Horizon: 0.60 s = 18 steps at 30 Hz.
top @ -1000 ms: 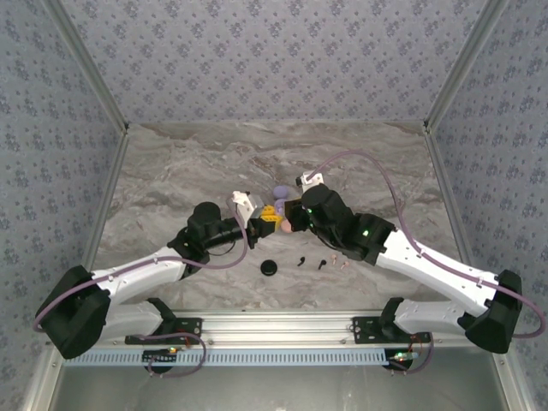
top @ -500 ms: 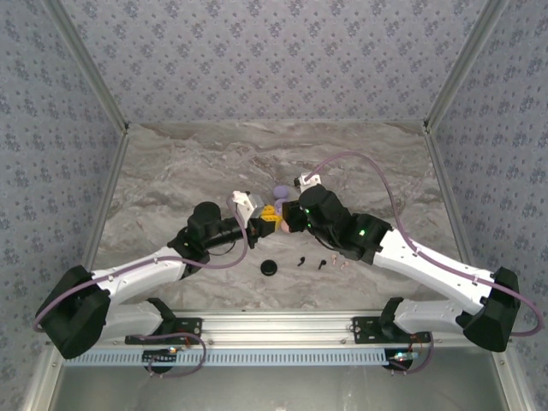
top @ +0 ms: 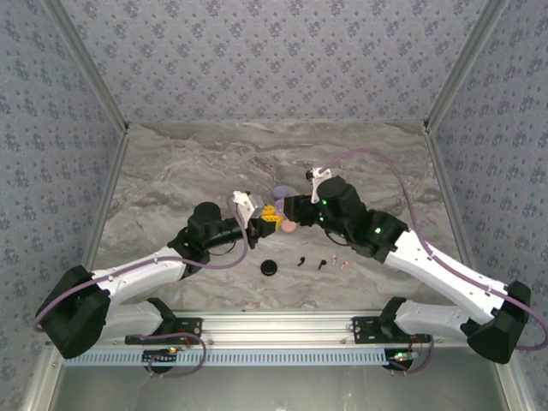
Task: Insert wireless bluetooth earbuds into charging case
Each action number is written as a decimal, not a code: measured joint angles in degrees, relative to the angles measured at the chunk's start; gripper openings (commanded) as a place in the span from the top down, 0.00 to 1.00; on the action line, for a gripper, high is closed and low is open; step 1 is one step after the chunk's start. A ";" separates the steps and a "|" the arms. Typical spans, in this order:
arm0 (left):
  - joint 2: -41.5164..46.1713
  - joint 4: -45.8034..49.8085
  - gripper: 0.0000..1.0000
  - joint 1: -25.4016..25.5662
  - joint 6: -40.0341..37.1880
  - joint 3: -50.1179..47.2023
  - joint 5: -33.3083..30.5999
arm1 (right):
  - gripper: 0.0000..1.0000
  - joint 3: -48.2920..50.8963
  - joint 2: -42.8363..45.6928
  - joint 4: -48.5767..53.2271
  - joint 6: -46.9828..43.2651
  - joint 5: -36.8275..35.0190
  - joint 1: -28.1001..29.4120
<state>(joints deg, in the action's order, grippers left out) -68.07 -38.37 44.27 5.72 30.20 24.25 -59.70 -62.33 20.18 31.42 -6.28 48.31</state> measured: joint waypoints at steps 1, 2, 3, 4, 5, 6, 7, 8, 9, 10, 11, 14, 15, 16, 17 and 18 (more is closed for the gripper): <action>0.00 -0.28 1.00 0.00 0.02 0.00 0.00 | 0.35 0.00 0.76 -0.11 -0.46 1.36 -1.18; 0.00 -0.55 1.00 0.00 0.13 0.00 0.07 | 0.29 0.00 1.38 -0.17 -1.01 2.73 -2.47; 0.00 -0.87 1.00 0.00 0.26 0.00 0.26 | 0.24 0.00 1.99 -0.22 -1.62 4.59 -3.96; 0.00 -1.18 1.00 0.00 0.42 0.00 0.42 | 0.20 0.00 2.45 -0.31 -2.25 6.80 -5.55; 0.00 -1.38 1.00 0.00 0.48 0.00 0.57 | 0.17 0.07 2.69 -0.39 -2.69 8.81 -6.95; 0.00 -1.66 1.00 0.00 0.68 0.00 0.81 | 0.15 0.24 2.78 -0.61 -3.23 11.28 -8.46; 0.02 -1.92 1.00 0.00 0.87 0.00 1.14 | 0.14 0.59 2.71 -0.92 -3.69 13.94 -9.99; 0.02 -2.10 1.00 0.00 1.03 0.00 1.46 | 0.13 1.03 2.49 -1.20 -4.00 16.13 -11.10; 0.02 -2.19 1.00 0.00 1.07 0.04 1.81 | 0.12 1.70 1.97 -1.62 -4.11 19.10 -12.26; 0.02 -2.21 1.00 0.00 1.07 0.09 2.08 | 0.12 2.36 1.27 -2.12 -4.09 21.68 -12.94; 0.02 -2.21 1.00 0.00 1.07 0.11 2.19 | 0.11 2.97 0.52 -2.80 -4.04 23.87 -13.27; 0.02 -2.21 1.00 0.00 1.07 0.13 2.54 | 0.11 4.35 -2.47 -5.16 -3.82 30.56 -13.42; 0.02 -2.21 1.00 0.00 1.07 0.15 2.67 | 0.11 4.50 -3.56 -5.95 -3.74 32.61 -13.31; 0.02 -2.21 1.00 0.00 1.07 0.15 2.86 | 0.12 4.52 -4.46 -6.82 -3.61 34.32 -13.09; 0.02 -2.21 1.00 0.00 1.07 0.15 3.06 | 0.12 4.52 -5.05 -7.80 -3.52 35.60 -12.90; 0.02 -2.21 1.00 0.00 1.07 0.15 3.23 | 0.13 4.50 -5.49 -8.70 -3.43 36.79 -12.68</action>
<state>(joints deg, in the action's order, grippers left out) -68.05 -40.58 44.27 6.79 30.35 27.49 -55.20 -67.81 11.49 27.99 30.50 35.64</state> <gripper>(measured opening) 0.166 0.881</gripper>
